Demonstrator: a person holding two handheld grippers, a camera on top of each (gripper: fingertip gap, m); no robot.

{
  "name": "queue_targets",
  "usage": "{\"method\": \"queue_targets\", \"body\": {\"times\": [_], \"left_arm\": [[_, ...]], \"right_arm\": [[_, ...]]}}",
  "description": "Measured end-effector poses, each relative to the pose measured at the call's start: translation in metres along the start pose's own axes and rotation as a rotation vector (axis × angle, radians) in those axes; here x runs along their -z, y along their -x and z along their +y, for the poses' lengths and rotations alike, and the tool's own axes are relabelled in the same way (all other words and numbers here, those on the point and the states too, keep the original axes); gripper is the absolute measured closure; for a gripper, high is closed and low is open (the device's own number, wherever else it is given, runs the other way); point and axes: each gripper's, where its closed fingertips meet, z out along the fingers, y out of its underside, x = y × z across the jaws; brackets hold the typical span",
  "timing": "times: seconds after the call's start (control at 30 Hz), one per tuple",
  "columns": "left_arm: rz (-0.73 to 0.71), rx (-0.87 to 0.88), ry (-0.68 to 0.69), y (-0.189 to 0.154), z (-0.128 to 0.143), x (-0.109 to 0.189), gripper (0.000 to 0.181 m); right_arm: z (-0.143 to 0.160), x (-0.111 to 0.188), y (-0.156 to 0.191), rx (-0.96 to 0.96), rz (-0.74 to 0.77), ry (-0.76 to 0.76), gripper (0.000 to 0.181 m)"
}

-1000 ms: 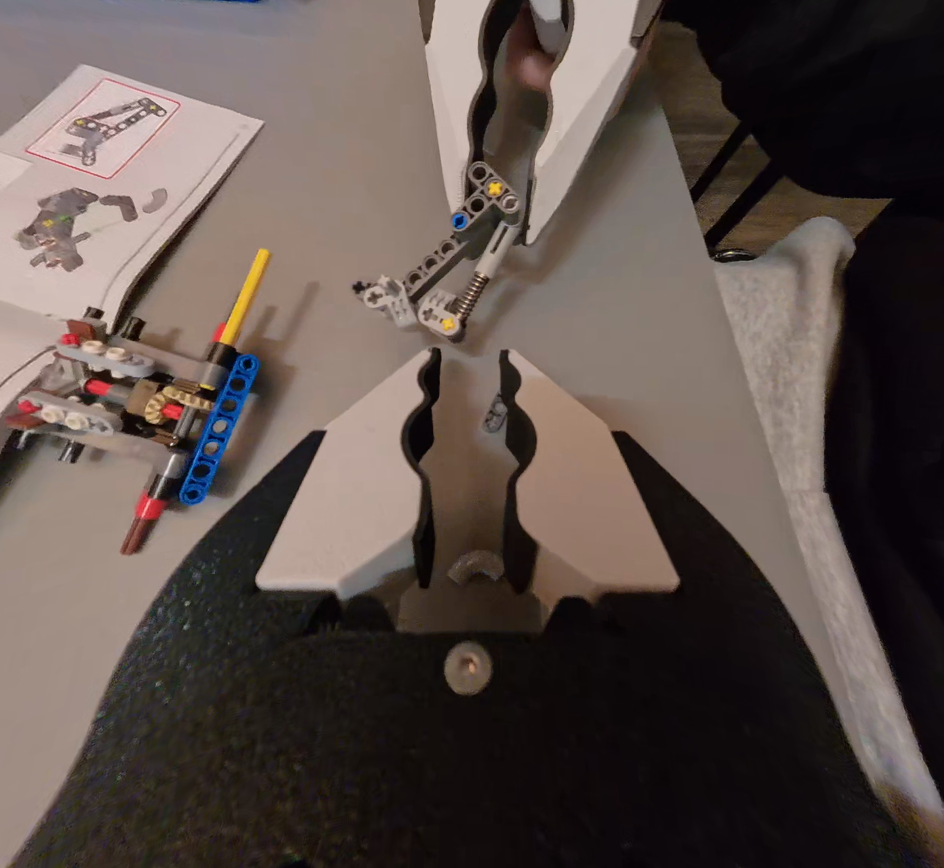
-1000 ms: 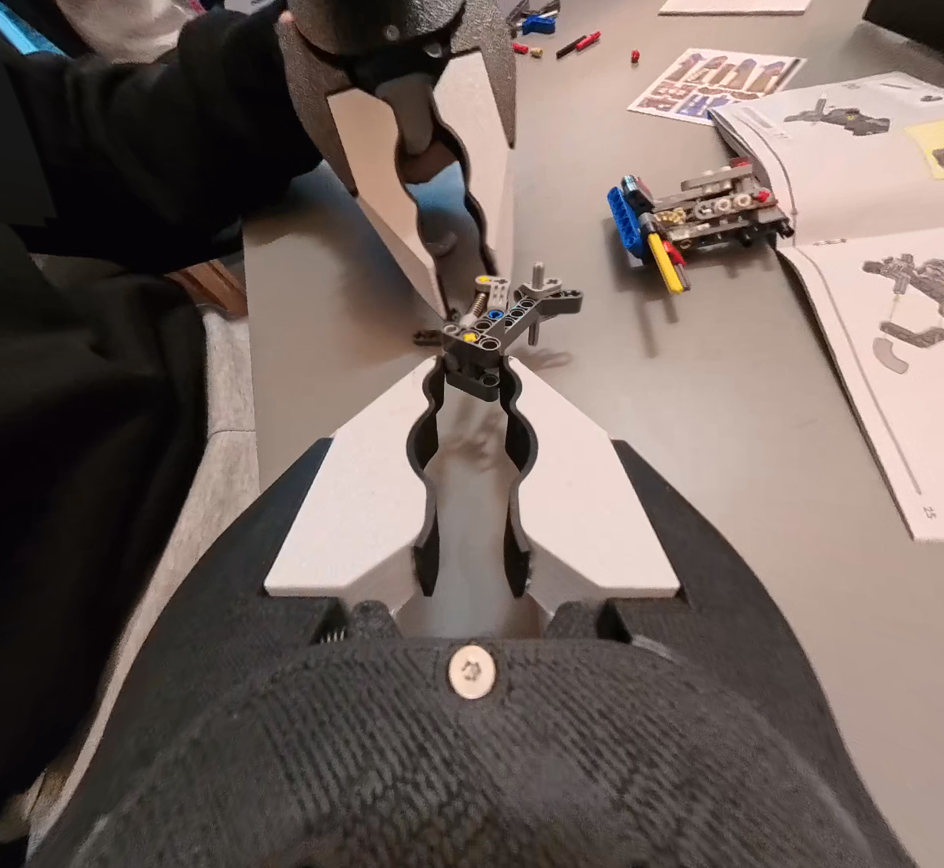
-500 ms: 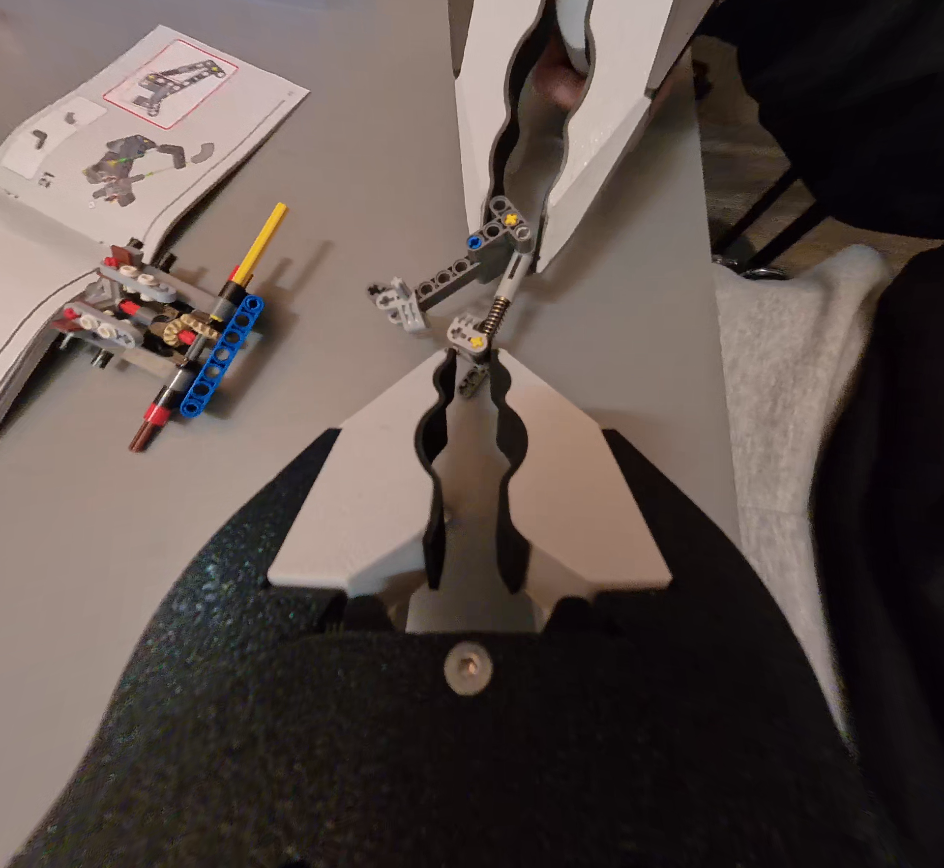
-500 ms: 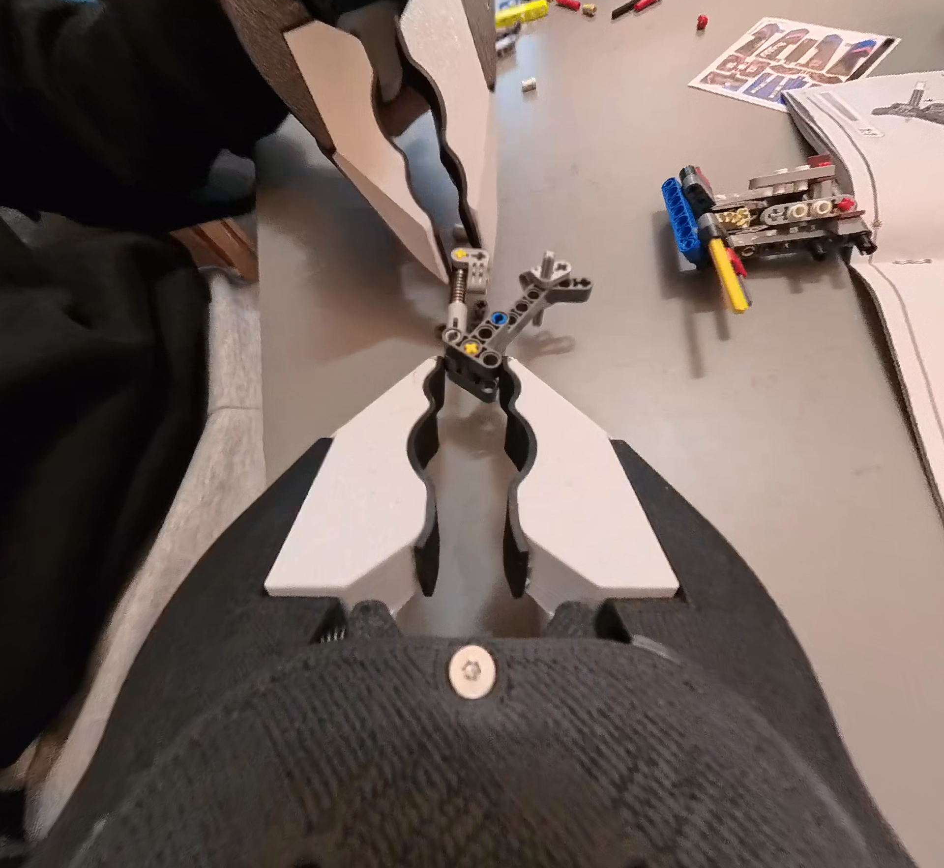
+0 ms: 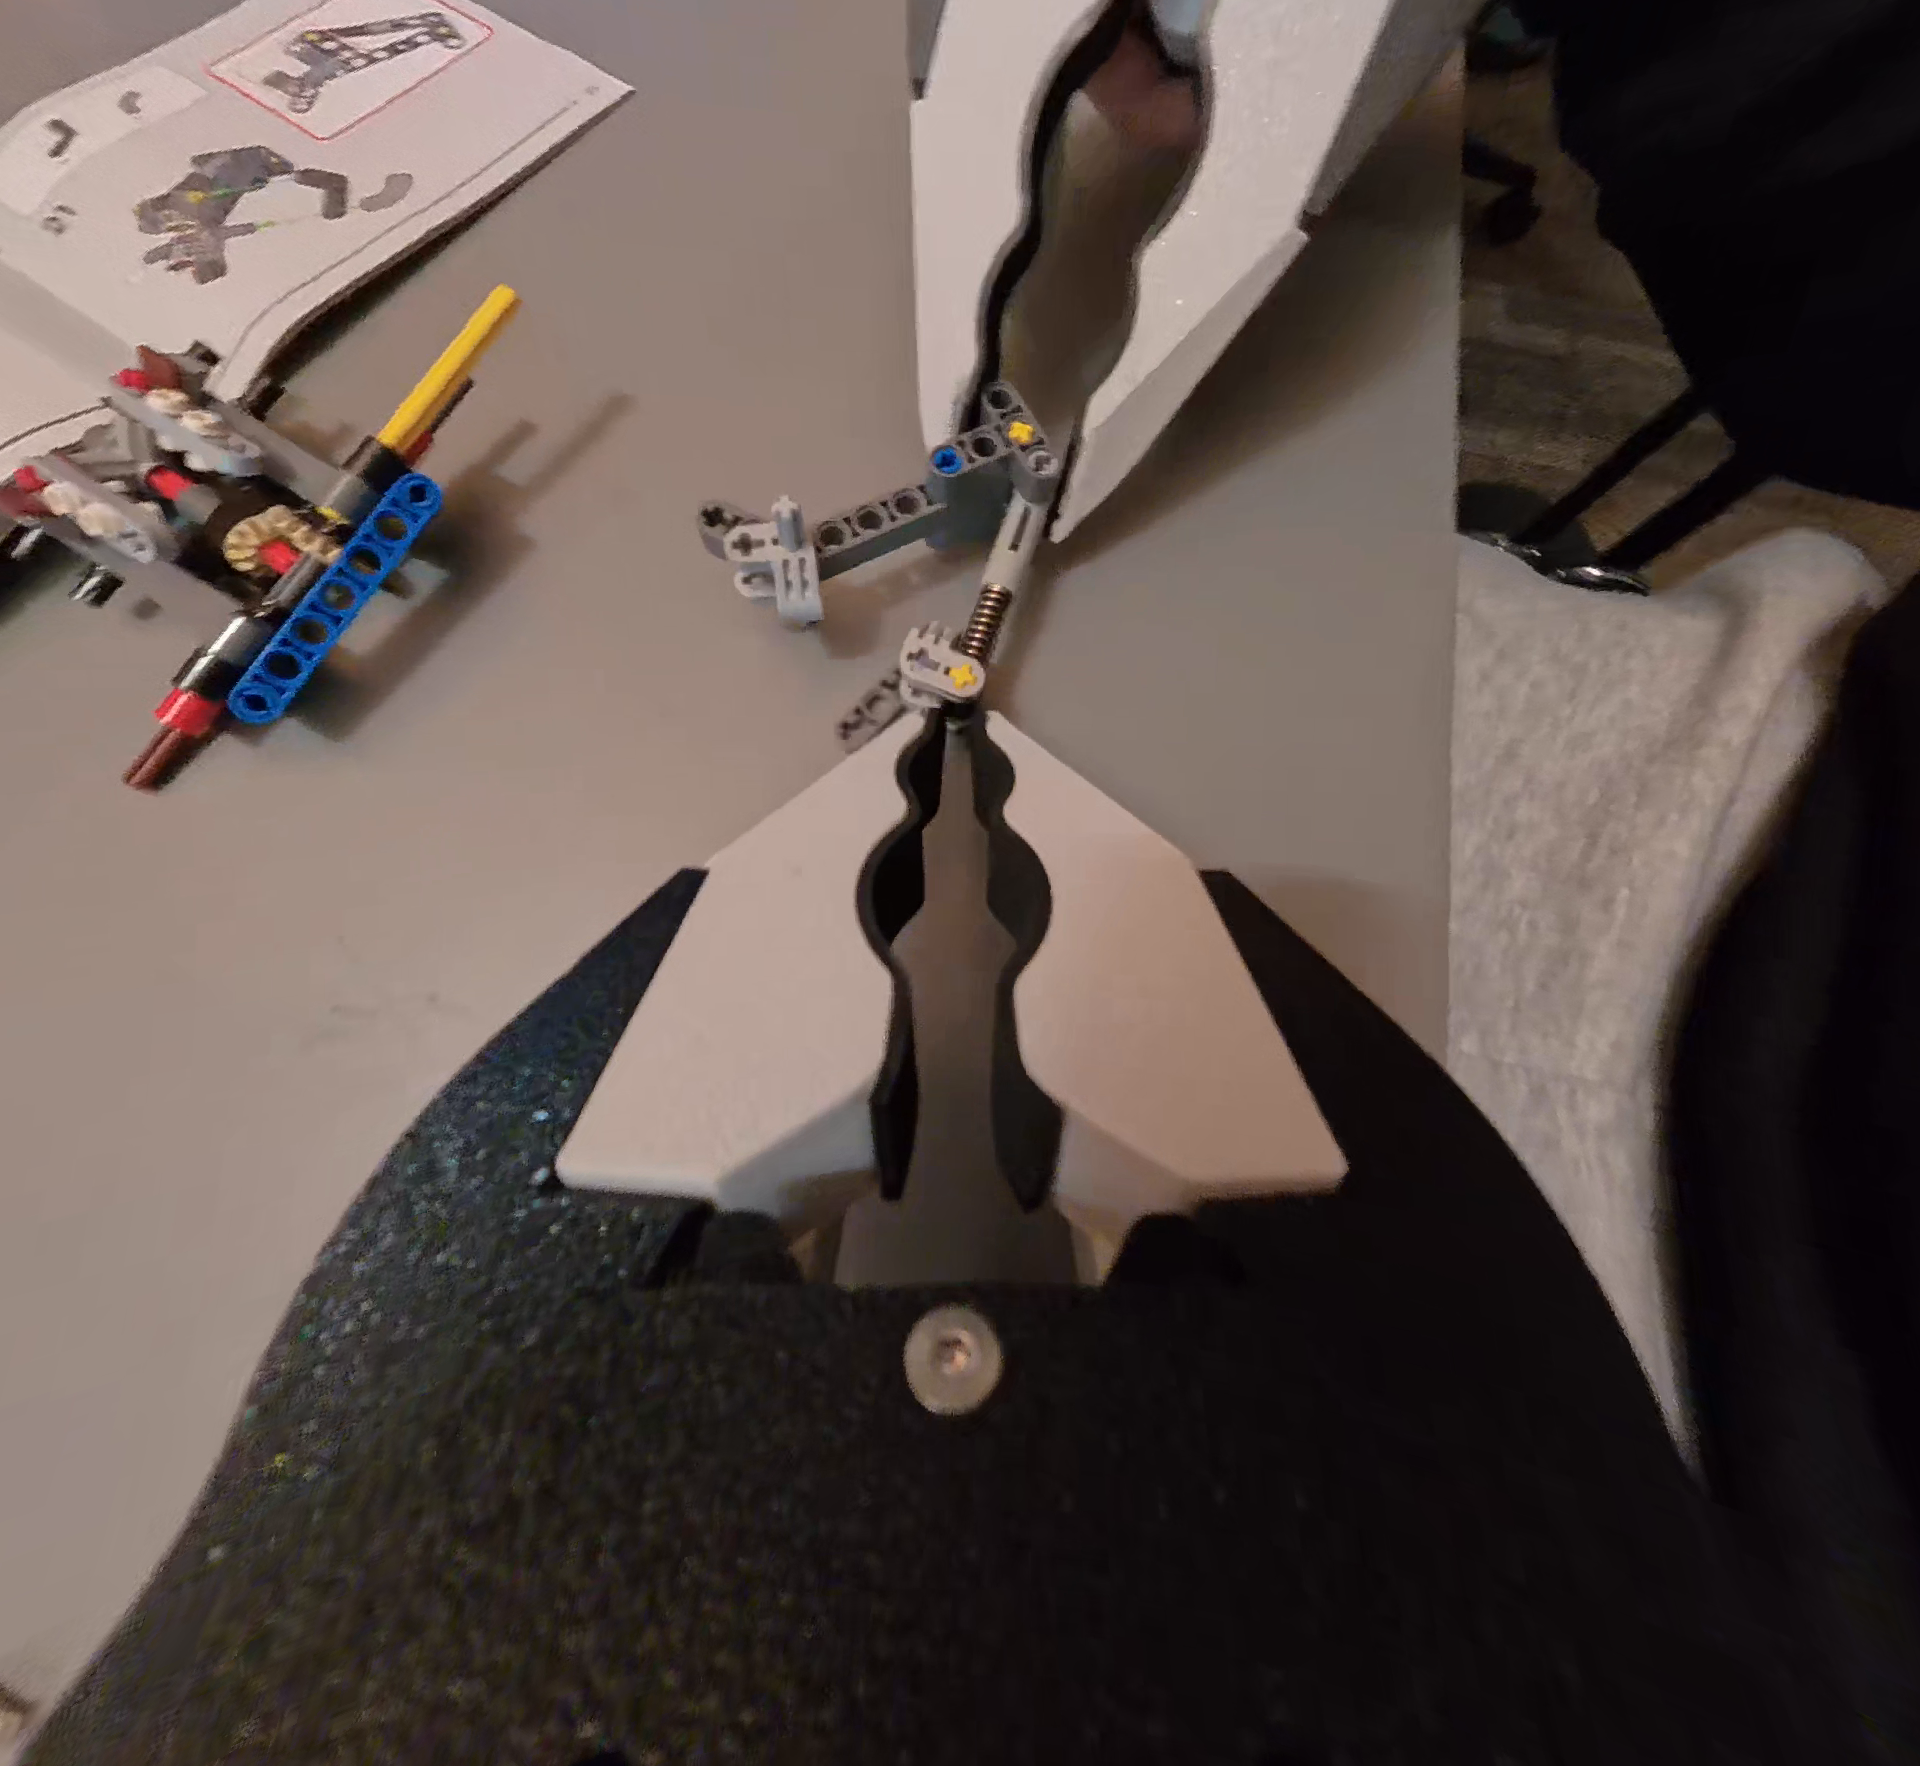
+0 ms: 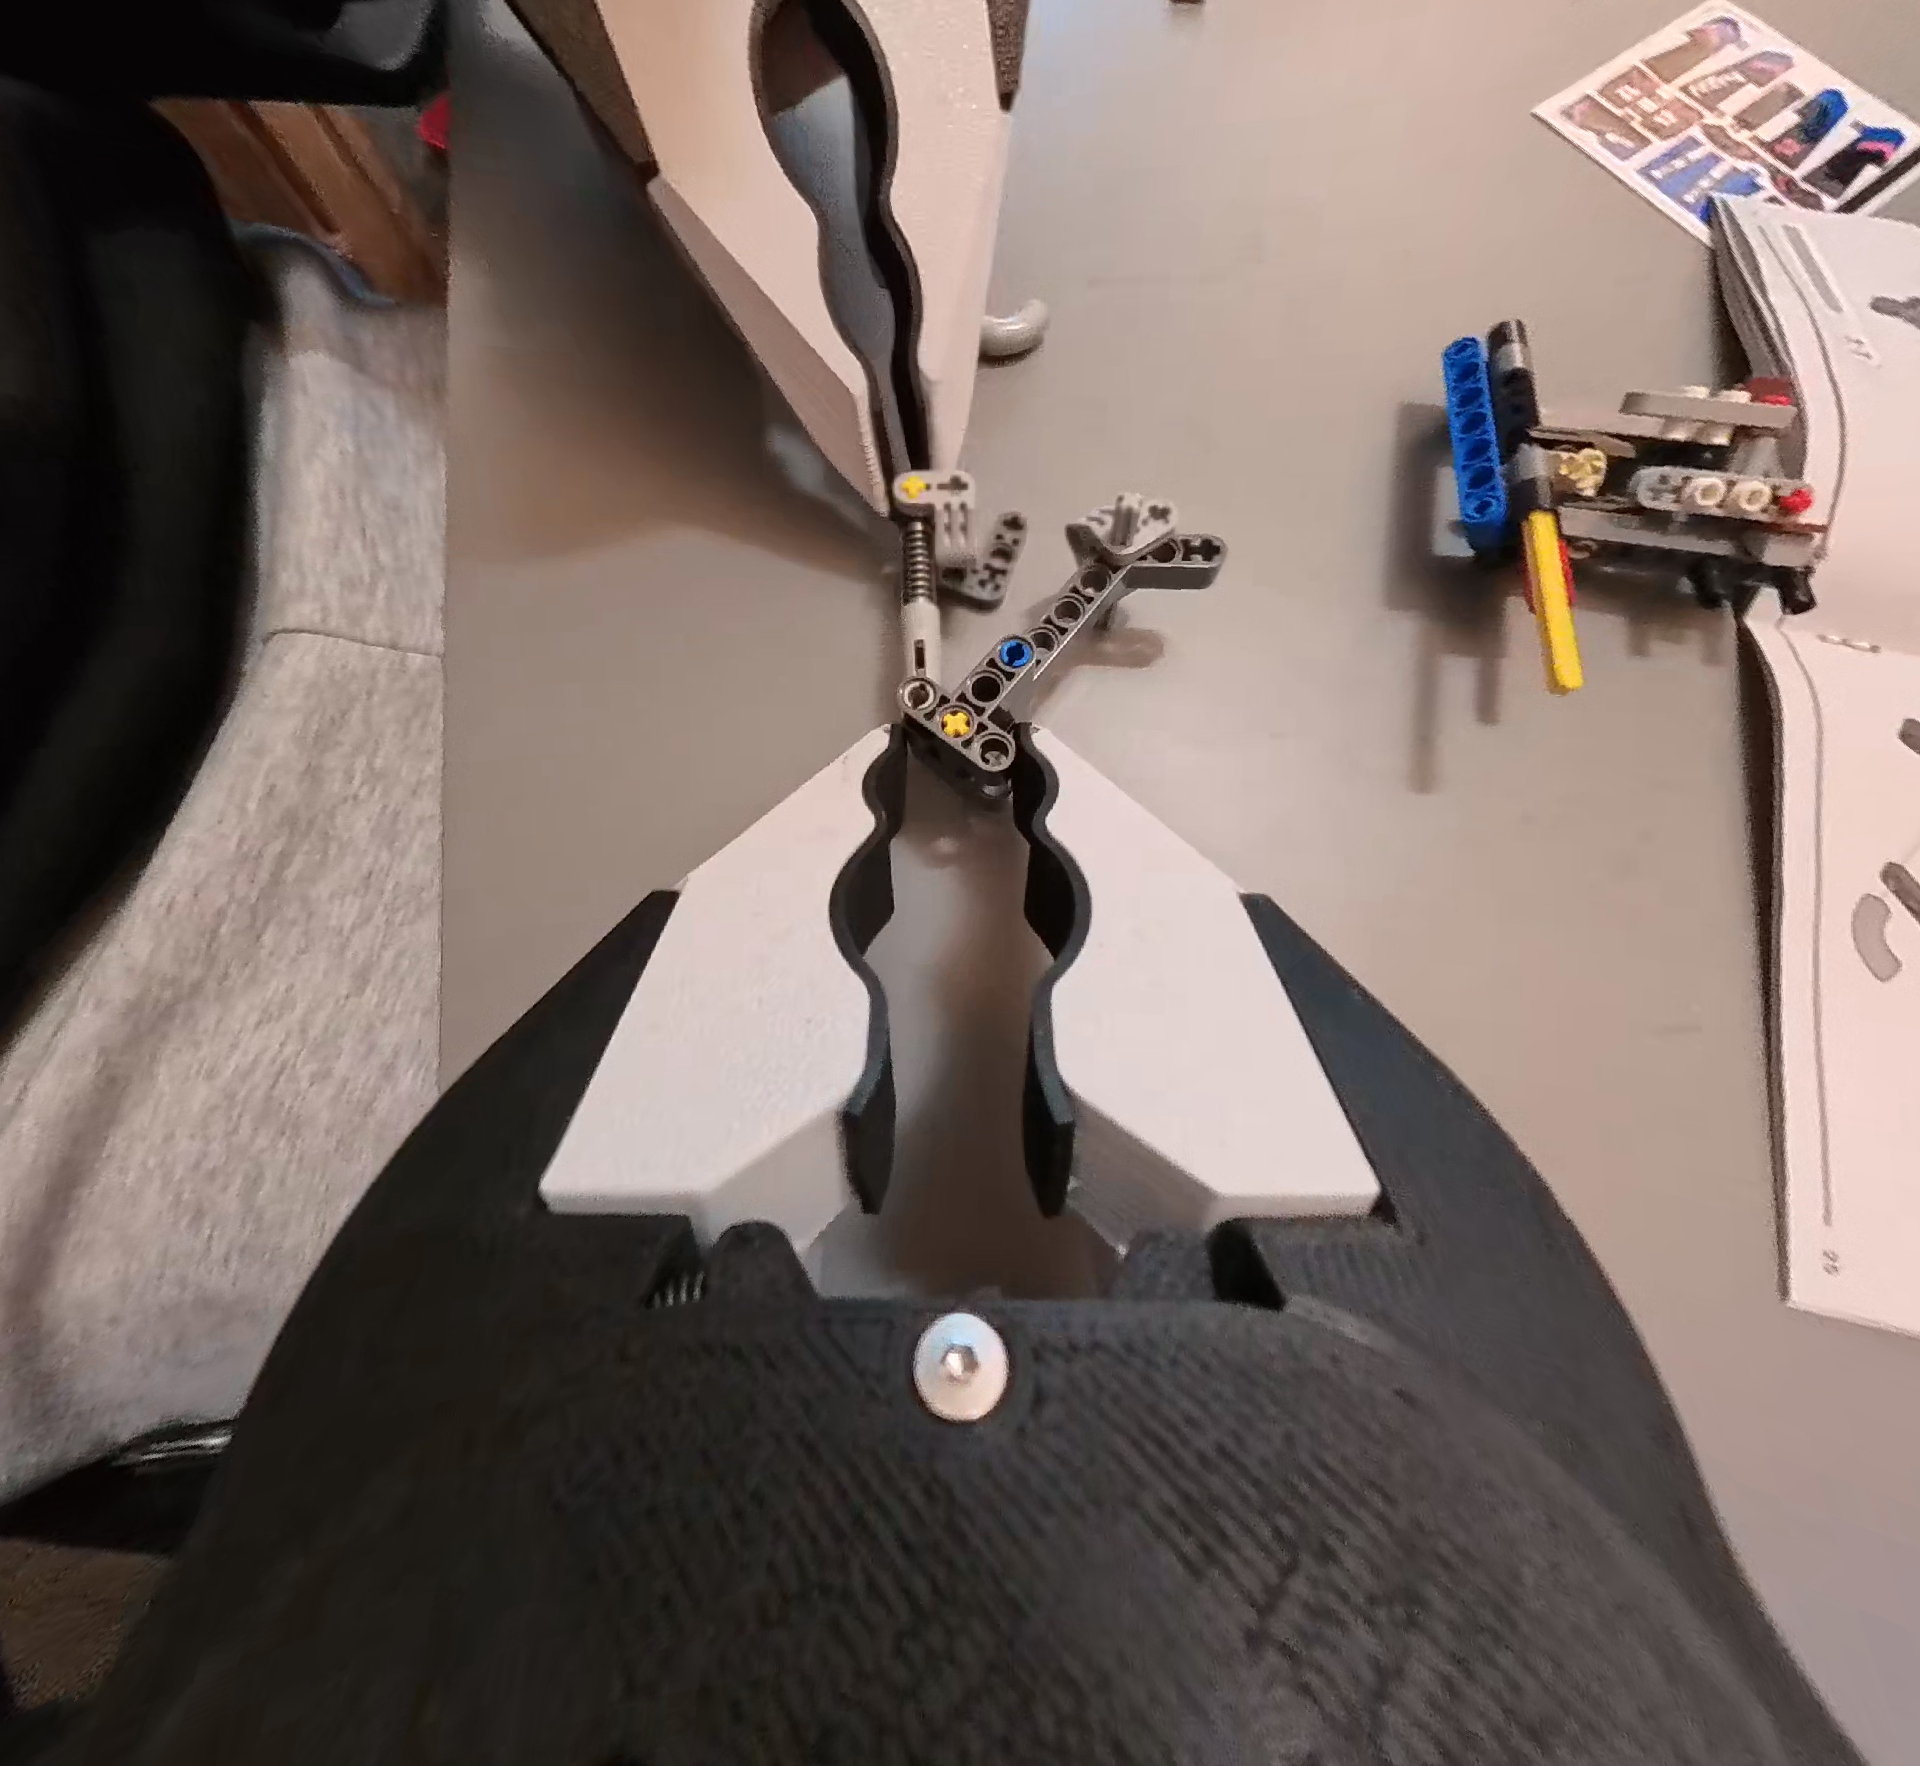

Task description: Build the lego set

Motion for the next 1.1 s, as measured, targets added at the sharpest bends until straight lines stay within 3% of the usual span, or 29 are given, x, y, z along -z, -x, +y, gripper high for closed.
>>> {"method": "queue_targets", "body": {"times": [0.2, 0.43, 0.57, 0.77, 0.9, 1.1], "left_arm": [[-0.03, -0.074, 0.034, 0.008, -0.002, 0.005, 0.164], [0.066, -0.145, 0.043, 0.0, -0.01, 0.004, 0.153], [0.146, -0.145, 0.077, -0.005, -0.009, 0.002, 0.154], [0.119, -0.138, 0.087, -0.006, -0.009, 0.002, 0.155], [0.082, -0.156, 0.086, -0.003, -0.007, 0.001, 0.165], [0.12, -0.082, 0.036, -0.003, -0.007, 0.002, 0.169]], "right_arm": [[0.001, -0.002, -0.002, 0.016, -0.008, -0.018, 0.163], [0.001, -0.003, 0.002, 0.032, -0.029, -0.01, 0.164], [0.002, -0.004, 0.0, 0.029, -0.017, -0.003, 0.164], [0.003, -0.005, -0.002, 0.021, -0.007, 0.002, 0.164], [0.002, -0.004, -0.004, 0.009, -0.001, -0.002, 0.164], [0.0, -0.003, -0.004, -0.003, -0.012, -0.016, 0.164]]}}
